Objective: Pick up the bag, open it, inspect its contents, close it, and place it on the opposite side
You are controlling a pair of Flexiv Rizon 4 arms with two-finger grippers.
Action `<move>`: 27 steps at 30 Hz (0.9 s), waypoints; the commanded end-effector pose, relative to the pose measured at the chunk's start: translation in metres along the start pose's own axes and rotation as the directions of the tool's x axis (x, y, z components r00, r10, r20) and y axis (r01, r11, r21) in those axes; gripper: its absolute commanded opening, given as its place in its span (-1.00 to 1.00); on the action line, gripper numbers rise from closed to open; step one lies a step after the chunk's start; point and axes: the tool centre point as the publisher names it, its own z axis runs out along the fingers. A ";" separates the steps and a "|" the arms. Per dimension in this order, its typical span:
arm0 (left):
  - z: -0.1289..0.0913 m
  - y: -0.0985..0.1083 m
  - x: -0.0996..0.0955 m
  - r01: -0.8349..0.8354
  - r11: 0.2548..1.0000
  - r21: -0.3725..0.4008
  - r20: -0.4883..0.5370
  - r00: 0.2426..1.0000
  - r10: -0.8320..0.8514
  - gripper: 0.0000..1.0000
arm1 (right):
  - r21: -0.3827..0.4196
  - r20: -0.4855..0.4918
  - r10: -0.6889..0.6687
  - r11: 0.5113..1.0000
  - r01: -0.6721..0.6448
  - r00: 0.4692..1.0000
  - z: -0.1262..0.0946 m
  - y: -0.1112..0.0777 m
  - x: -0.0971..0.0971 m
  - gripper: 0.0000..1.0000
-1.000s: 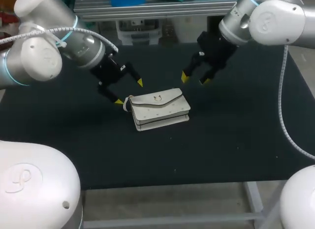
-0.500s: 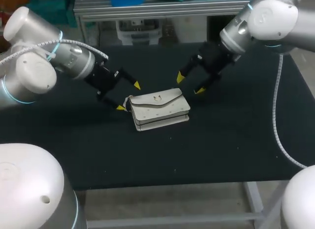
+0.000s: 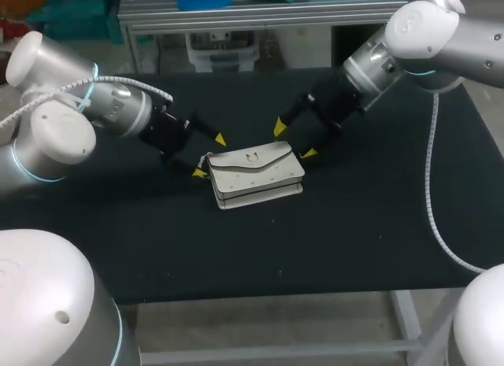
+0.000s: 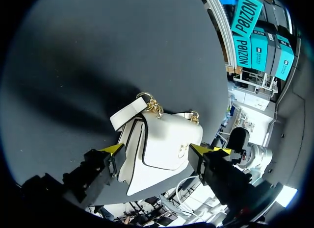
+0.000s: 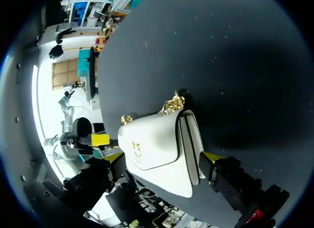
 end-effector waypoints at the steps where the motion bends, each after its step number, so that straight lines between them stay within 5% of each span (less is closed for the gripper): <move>1: 0.008 -0.003 -0.003 0.004 1.000 0.000 -0.020 1.000 -0.004 0.65 | 0.134 -0.014 0.025 0.991 -0.023 1.000 0.010 0.012 -0.008 1.00; 10: 0.014 -0.007 -0.006 0.032 0.999 0.002 -0.039 0.999 -0.032 0.33 | 0.149 -0.072 0.037 0.988 -0.026 0.997 0.020 0.023 -0.005 0.92; 15: 0.019 -0.009 -0.007 0.041 0.999 0.005 -0.038 0.998 -0.041 0.33 | 0.146 -0.112 0.022 0.989 -0.006 0.993 0.022 0.024 0.000 0.69; 18: 0.023 -0.012 -0.008 0.048 0.999 0.007 -0.035 0.998 -0.048 0.27 | 0.149 -0.127 0.014 0.989 0.005 0.992 0.023 0.022 0.002 0.29; 20: 0.025 -0.014 -0.009 0.057 0.998 0.014 -0.035 0.998 -0.056 0.21 | 0.150 -0.133 0.012 0.989 0.008 0.991 0.024 0.021 0.004 0.22; 27: 0.031 -0.021 -0.009 0.072 0.997 0.025 -0.032 0.997 -0.072 -0.58 | 0.163 -0.136 -0.005 0.986 0.027 0.991 0.030 0.017 0.007 -0.18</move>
